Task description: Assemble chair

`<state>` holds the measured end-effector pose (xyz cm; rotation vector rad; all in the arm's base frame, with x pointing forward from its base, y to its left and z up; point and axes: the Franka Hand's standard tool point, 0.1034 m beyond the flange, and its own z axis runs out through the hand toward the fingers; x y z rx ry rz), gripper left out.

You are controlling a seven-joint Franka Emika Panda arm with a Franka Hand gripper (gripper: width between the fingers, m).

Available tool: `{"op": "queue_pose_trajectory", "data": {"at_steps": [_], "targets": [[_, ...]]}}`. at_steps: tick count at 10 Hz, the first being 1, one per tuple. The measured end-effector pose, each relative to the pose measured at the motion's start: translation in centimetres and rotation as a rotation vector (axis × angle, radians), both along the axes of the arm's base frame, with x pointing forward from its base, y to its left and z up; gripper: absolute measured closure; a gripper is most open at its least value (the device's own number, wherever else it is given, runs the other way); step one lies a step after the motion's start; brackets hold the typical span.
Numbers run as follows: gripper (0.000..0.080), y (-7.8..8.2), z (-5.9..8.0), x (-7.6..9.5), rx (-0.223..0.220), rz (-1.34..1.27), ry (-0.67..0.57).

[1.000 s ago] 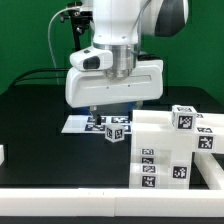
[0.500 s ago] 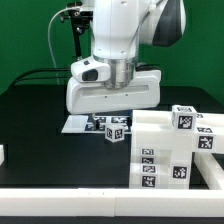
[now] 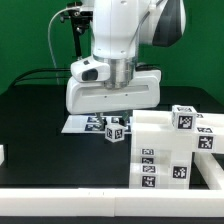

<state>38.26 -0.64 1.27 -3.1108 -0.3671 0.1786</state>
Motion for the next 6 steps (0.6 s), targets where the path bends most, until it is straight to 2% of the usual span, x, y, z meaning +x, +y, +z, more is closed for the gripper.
{"op": "queue_pose_trajectory", "data": {"at_steps": [1, 2, 3, 6], "targets": [[0.0664, 0.0, 0.0, 0.0, 0.0, 0.0, 0.0], [0.0756, 0.0, 0.0, 0.0, 0.0, 0.0, 0.0], [0.0789, 0.0, 0.0, 0.0, 0.0, 0.0, 0.0], [0.0798, 0.0, 0.0, 0.0, 0.0, 0.0, 0.0]]}}
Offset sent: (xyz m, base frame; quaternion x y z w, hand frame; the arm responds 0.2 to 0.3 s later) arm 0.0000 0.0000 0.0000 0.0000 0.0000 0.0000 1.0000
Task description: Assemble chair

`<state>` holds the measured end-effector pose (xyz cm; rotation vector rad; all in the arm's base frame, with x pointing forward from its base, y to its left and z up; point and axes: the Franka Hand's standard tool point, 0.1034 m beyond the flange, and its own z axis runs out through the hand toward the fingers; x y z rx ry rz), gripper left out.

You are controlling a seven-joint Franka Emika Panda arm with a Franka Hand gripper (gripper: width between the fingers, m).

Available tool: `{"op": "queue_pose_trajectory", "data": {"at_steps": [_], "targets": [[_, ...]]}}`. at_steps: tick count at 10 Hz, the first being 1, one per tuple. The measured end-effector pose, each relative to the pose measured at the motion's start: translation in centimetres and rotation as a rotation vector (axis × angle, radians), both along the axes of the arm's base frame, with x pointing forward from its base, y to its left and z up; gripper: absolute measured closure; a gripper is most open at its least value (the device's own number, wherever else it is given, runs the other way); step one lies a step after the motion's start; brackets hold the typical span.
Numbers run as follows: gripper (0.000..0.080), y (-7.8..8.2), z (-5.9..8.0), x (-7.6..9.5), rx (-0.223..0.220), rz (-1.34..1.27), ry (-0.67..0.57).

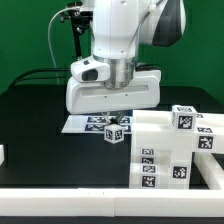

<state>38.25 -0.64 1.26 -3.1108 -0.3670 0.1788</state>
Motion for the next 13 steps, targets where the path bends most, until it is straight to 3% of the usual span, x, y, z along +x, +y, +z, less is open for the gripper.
{"op": "queue_pose_trajectory", "data": {"at_steps": [3, 4, 5, 6, 7, 8, 9, 11, 13], "targets": [[0.0775, 0.0, 0.0, 0.0, 0.0, 0.0, 0.0], [0.0559, 0.0, 0.0, 0.0, 0.001, 0.001, 0.001], [0.0559, 0.4, 0.6, -0.1, 0.028, 0.051, 0.045], [0.0411, 0.6, 1.5, 0.6, 0.05, 0.089, 0.058], [0.0411, 0.8, 2.3, 1.3, 0.066, 0.185, 0.052], [0.0227, 0.9, 2.5, 1.5, 0.077, 0.258, 0.045], [0.0166, 0.9, 2.6, 2.0, 0.088, 0.349, 0.037], [0.0153, 0.7, 2.5, 3.7, 0.081, 0.374, 0.021], [0.015, 0.0, 1.6, 4.0, 0.058, 0.365, 0.004]]}}
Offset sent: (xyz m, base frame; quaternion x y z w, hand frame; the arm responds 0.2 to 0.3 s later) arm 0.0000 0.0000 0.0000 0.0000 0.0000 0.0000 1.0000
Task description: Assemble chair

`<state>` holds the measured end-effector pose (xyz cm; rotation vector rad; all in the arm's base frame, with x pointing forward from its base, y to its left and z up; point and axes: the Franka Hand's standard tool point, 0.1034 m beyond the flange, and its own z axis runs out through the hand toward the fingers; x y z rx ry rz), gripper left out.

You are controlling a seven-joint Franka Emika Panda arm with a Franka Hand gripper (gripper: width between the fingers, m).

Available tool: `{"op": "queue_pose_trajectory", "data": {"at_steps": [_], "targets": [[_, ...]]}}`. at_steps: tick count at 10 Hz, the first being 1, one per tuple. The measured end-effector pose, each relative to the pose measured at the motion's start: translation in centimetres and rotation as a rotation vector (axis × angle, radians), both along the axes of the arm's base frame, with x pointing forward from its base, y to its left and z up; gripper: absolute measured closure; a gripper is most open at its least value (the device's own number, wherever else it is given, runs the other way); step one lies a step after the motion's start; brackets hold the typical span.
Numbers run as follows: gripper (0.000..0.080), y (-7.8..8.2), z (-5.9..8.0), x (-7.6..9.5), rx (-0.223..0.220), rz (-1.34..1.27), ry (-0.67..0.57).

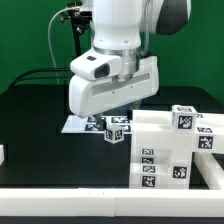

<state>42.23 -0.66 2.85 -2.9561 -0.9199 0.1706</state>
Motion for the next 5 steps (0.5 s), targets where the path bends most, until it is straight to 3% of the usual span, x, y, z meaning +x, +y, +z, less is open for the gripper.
{"op": "queue_pose_trajectory", "data": {"at_steps": [3, 5], "targets": [[0.015, -0.7, -1.9, -3.3, -0.032, -0.021, 0.012], [0.015, -0.8, -2.1, -4.0, -0.034, -0.03, 0.023]]}}
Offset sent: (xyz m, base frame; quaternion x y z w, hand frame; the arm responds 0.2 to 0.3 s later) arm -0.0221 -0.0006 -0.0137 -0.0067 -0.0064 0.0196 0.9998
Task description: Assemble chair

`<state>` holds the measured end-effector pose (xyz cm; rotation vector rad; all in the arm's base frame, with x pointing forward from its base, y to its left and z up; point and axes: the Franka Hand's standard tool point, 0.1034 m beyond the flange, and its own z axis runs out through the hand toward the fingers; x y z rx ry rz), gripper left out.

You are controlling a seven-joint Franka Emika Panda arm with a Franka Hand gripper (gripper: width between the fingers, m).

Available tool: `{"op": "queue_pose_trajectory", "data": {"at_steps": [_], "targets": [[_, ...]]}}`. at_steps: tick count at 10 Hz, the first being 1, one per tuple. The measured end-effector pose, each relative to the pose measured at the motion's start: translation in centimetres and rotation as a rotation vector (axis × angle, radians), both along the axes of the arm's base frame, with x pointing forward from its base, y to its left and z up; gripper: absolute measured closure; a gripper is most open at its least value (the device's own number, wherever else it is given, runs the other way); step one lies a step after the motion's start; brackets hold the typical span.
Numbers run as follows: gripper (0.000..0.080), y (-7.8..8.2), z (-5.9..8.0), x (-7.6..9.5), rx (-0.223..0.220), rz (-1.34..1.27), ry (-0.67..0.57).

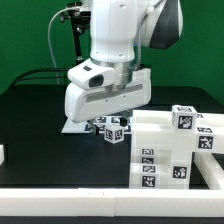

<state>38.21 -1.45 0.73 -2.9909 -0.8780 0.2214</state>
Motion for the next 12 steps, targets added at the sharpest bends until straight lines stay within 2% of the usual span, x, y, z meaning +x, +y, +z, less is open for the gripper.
{"op": "queue_pose_trajectory", "data": {"at_steps": [1, 2, 3, 4, 6, 7, 8, 10, 11, 12], "targets": [[0.015, 0.0, 0.0, 0.0, 0.0, 0.0, 0.0], [0.0241, 0.0, 0.0, 0.0, 0.0, 0.0, 0.0], [0.0241, 0.0, 0.0, 0.0, 0.0, 0.0, 0.0], [0.0445, 0.0, 0.0, 0.0, 0.0, 0.0, 0.0], [0.0751, 0.0, 0.0, 0.0, 0.0, 0.0, 0.0], [0.0751, 0.0, 0.0, 0.0, 0.0, 0.0, 0.0], [0.079, 0.0, 0.0, 0.0, 0.0, 0.0, 0.0], [0.0796, 0.0, 0.0, 0.0, 0.0, 0.0, 0.0], [0.0798, 0.0, 0.3, 0.1, 0.005, 0.008, 0.0], [0.0798, 0.0, 1.3, 0.7, 0.014, 0.01, -0.014]]}}
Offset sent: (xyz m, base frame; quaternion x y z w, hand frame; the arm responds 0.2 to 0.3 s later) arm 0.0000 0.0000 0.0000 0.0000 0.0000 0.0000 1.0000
